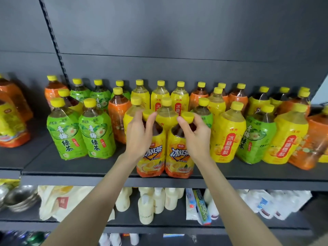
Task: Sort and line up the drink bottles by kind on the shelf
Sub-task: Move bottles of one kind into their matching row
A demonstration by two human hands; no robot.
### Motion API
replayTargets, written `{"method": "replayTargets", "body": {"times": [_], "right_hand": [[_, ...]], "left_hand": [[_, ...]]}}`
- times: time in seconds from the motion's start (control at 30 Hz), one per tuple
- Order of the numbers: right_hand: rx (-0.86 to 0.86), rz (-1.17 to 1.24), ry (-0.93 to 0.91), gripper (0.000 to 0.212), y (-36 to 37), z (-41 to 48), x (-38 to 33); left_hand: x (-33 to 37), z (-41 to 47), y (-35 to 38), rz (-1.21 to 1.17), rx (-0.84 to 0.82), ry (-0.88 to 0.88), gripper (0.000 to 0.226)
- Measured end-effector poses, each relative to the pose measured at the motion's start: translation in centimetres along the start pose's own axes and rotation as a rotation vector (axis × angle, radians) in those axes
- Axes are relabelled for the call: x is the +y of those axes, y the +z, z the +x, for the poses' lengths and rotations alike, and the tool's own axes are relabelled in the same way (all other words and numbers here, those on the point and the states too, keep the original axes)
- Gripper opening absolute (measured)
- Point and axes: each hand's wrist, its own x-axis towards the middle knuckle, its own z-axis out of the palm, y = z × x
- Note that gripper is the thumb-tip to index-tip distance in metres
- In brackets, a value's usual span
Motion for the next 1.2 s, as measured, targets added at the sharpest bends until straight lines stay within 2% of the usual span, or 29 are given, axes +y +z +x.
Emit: {"method": "replayTargets", "body": {"times": [0.1, 0.23, 0.37, 0.53, 0.7, 0.87, 0.93, 1.07, 1.2], "right_hand": [[0.008, -0.049, -0.023, 0.038, 0.6, 0.6, 0.7], [0.058, -0.111, -0.067, 0.029, 1.4, 1.4, 1.5], [0.095, -0.159, -0.079, 0.048, 2.4, 2.5, 2.6], [0.097, -0.144, -0.016, 0.062, 3.7, 3.9, 3.9], [0.051, -0.119, -0.006, 0.055, 3.1, 1.9, 5.2], [0.004, -0.082, 0.045, 0.061, 2.5, 1.1, 5.1], [0.008, -0.044, 0.032, 0.066, 2.2, 0.7, 4.9], [0.064, 0.173, 0.081, 0.066, 1.8, -0.7, 5.1], [-0.028, 0.323, 0.255, 0.076, 1.8, -2.1, 6.6]], "left_hand": [[-1.1, 0.5, 0.7, 0.003, -0.001, -0.016, 0.043], [-1.8, 1.4, 1.5, 0.003, -0.003, -0.017, 0.038], [-2.5, 2.3, 2.3, 0.019, 0.0, -0.009, 0.043], [-3.3, 3.5, 2.8, 0.017, 0.023, -0.008, 0.045], [-5.0, 2.4, 2.9, 0.066, 0.015, 0.062, 0.044], [-5.0, 2.1, 2.4, 0.115, 0.033, 0.083, 0.043], [-4.8, 1.5, 2.0, 0.051, 0.02, 0.072, 0.045], [-4.7, -0.2, 1.5, -0.316, 0.057, -0.103, 0.045], [-6.4, -3.1, 1.8, -0.476, 0.04, -0.315, 0.069]]}}
